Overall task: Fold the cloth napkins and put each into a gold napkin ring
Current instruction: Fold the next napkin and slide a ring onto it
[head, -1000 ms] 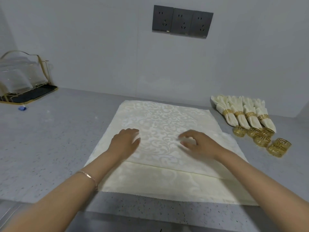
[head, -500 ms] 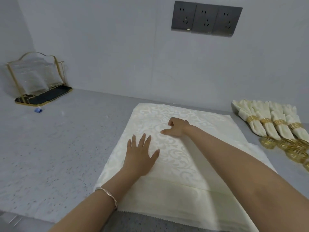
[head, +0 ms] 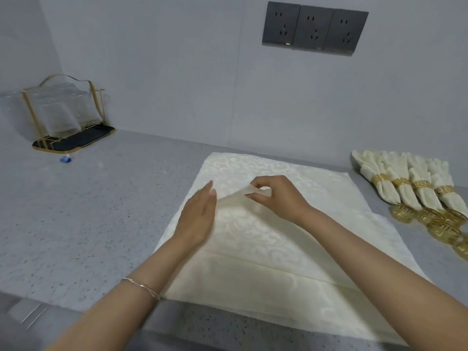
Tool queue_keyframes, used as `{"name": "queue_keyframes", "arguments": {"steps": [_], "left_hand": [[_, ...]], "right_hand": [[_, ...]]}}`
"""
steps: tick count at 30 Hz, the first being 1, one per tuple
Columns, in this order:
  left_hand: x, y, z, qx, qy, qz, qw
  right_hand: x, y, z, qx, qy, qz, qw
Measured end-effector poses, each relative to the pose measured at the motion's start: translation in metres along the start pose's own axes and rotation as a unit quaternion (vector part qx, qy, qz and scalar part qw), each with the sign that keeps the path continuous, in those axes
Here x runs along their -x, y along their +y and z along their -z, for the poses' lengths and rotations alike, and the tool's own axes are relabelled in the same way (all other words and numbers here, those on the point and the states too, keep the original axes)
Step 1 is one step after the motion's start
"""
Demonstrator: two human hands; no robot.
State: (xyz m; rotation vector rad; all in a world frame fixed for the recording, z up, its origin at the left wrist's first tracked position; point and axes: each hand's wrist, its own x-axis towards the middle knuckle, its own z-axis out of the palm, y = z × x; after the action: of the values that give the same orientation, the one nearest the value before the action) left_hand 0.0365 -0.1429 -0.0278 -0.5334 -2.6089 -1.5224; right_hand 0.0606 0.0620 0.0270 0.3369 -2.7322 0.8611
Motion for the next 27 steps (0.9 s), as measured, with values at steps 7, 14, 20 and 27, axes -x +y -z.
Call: {"name": "queue_keyframes", "arguments": {"steps": [7,14,20,27], "left_hand": [[0.035,0.009,-0.022,-0.338,-0.205,-0.118,0.911],[0.045,0.004,-0.038,-0.402,-0.219,-0.149,0.877],[0.043,0.018,-0.036,-0.384,-0.266,-0.092,0.879],[0.007,0.034,-0.064,-0.305,-0.245,-0.070,0.918]], "right_hand": [[0.100,0.017,0.016,0.040,-0.020,-0.012,0.999],[0.136,0.032,0.007,0.089,-0.028,0.015,0.996],[0.147,0.032,0.000,0.142,-0.055,0.024,0.988],[0.150,0.023,-0.002,0.103,-0.032,-0.030,0.994]]}}
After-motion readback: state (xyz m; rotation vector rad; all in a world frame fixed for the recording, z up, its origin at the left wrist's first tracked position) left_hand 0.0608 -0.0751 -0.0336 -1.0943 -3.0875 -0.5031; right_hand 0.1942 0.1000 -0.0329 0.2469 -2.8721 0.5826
